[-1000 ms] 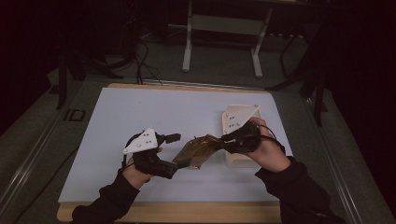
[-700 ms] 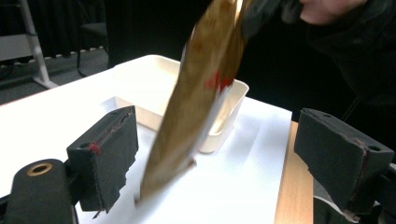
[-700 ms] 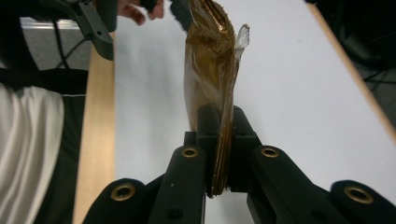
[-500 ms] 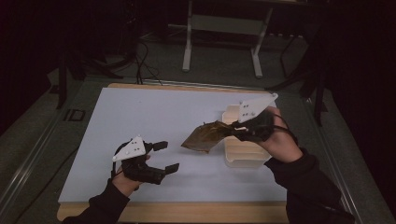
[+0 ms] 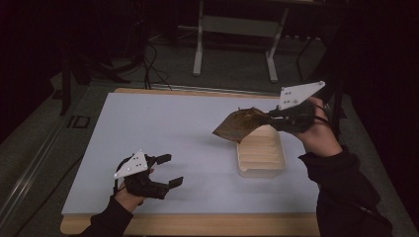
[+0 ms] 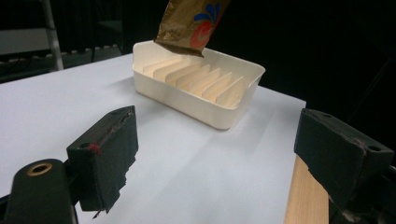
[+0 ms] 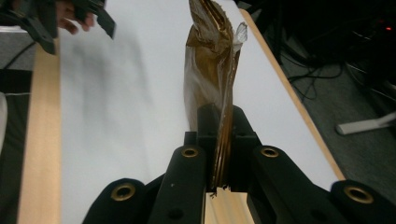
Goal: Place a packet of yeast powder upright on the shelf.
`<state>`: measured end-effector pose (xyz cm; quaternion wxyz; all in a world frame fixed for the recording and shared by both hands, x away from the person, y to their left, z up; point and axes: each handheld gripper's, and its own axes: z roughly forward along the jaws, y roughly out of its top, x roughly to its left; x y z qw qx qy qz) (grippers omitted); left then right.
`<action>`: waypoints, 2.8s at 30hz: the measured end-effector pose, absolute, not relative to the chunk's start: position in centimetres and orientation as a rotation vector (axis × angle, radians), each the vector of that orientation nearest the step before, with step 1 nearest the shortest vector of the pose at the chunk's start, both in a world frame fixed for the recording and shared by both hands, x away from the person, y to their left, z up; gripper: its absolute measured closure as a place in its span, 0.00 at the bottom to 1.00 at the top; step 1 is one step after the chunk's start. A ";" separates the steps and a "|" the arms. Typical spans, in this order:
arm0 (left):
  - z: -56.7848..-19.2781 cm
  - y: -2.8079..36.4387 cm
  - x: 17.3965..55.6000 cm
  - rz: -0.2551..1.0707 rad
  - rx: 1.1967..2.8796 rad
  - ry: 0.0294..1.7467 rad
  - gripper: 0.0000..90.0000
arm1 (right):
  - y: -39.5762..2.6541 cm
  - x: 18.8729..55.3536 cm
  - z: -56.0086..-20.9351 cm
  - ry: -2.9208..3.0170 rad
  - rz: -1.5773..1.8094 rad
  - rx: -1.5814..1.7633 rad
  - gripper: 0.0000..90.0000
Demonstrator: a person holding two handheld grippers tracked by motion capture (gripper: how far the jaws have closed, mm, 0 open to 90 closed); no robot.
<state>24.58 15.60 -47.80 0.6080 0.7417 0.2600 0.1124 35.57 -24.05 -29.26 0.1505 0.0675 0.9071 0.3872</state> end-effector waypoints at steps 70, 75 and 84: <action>-49.1 16.1 25.1 0.237 1.708 0.652 0.16 | -26.3 42.9 -38.7 2.748 0.849 0.381 0.97; -49.1 16.1 25.1 0.236 1.706 0.652 0.16 | -26.1 42.7 -38.6 2.735 0.827 0.405 0.90; -49.2 16.2 25.1 0.238 1.709 0.652 0.16 | -25.9 42.1 -37.4 2.675 0.854 0.555 0.67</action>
